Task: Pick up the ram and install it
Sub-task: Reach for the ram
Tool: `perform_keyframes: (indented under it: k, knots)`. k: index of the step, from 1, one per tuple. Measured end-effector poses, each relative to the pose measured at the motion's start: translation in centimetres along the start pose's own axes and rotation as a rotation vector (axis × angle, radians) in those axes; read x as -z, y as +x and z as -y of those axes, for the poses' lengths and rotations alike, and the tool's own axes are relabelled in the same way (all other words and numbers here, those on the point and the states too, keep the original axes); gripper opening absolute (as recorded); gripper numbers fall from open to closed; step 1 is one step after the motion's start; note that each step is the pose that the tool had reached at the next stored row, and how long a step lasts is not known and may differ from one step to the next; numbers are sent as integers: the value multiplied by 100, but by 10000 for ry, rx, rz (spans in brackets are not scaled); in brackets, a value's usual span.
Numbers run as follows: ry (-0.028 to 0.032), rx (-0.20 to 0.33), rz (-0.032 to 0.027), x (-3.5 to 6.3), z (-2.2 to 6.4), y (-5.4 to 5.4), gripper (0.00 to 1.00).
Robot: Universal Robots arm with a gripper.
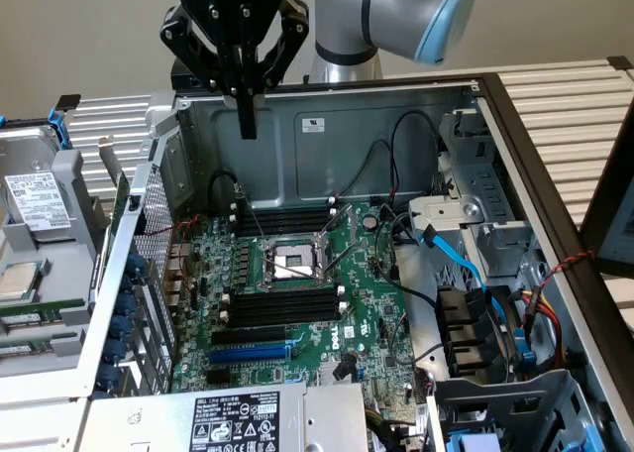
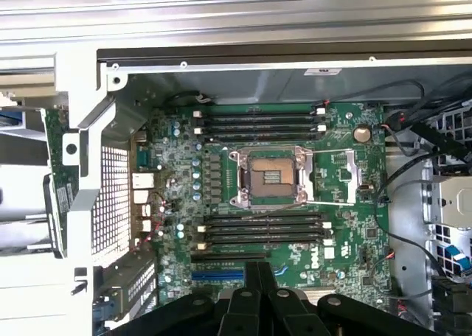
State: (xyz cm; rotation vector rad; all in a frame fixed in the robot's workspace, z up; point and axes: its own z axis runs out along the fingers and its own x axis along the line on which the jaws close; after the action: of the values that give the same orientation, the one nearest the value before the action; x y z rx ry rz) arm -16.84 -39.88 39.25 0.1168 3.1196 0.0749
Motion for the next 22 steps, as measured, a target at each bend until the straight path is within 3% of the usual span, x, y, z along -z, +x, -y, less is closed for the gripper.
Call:
perform_keyframes:
  k: [22]
  knots:
    - [0, -5, 0, 20, 74, 999, 11]
